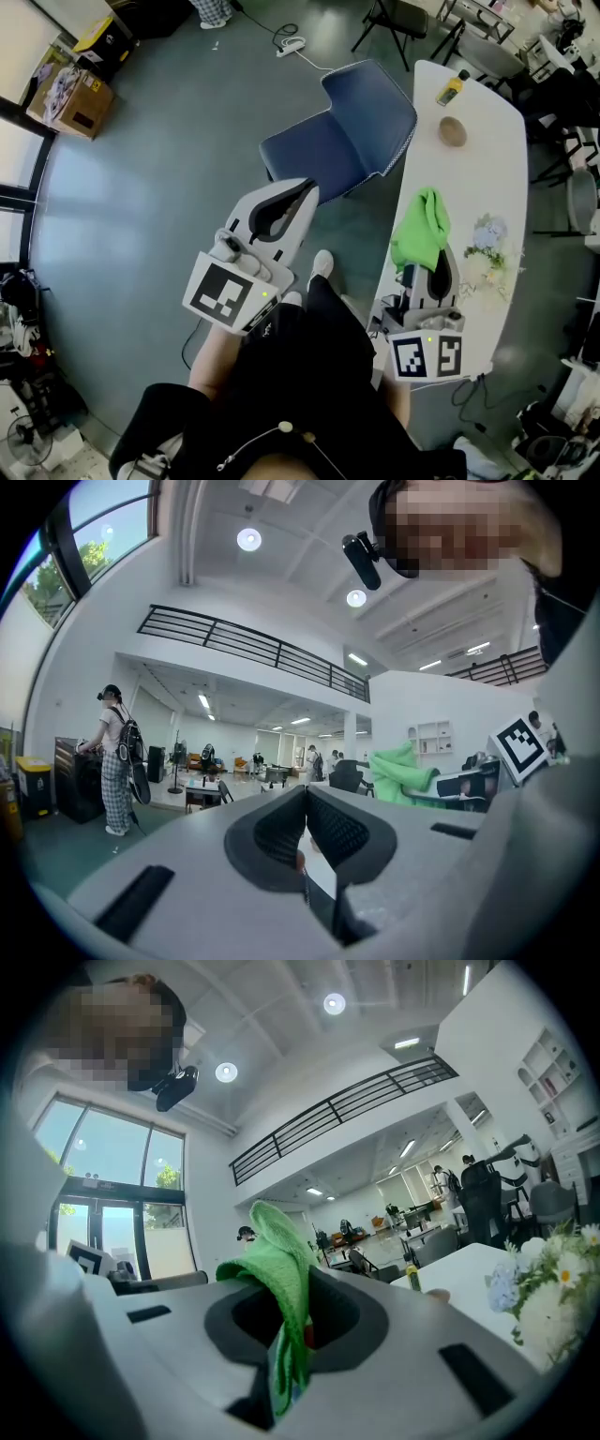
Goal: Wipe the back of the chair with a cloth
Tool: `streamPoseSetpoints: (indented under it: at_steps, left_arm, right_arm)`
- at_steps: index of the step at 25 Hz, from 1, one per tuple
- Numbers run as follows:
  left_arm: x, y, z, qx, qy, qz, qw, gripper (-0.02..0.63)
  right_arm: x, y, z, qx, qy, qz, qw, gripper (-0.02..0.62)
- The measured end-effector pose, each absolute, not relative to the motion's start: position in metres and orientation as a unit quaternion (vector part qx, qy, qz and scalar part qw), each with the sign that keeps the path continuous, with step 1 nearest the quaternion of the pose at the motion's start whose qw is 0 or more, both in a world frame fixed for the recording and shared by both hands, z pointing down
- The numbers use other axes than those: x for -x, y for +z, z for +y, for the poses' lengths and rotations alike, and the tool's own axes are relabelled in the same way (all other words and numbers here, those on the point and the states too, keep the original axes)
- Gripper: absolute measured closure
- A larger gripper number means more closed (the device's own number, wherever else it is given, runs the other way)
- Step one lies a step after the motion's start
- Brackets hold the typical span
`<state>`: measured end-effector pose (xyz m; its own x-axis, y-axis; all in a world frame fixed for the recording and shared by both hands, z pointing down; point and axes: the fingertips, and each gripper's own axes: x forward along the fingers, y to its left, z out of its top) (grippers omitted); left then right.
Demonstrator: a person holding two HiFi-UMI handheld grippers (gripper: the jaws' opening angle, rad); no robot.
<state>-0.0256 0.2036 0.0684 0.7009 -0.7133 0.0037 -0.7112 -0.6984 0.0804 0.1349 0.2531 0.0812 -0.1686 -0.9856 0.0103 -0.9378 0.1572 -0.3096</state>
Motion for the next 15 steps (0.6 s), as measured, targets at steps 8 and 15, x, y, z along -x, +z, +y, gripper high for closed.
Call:
streamPoseSetpoints:
  at_steps: [8,15]
  left_arm:
    - [0.014,0.079,0.160,-0.909,0.000,-0.414,0.045,0.600]
    - [0.014,0.085,0.139,-0.908,0.006,-0.414,0.058,0.600]
  right_arm:
    - [-0.153,0.095,0.196,0.620,-0.137,0.768,0.088,0.548]
    - [-0.160,0.101,0.172,0.628,-0.144,0.760,0.084,0.548]
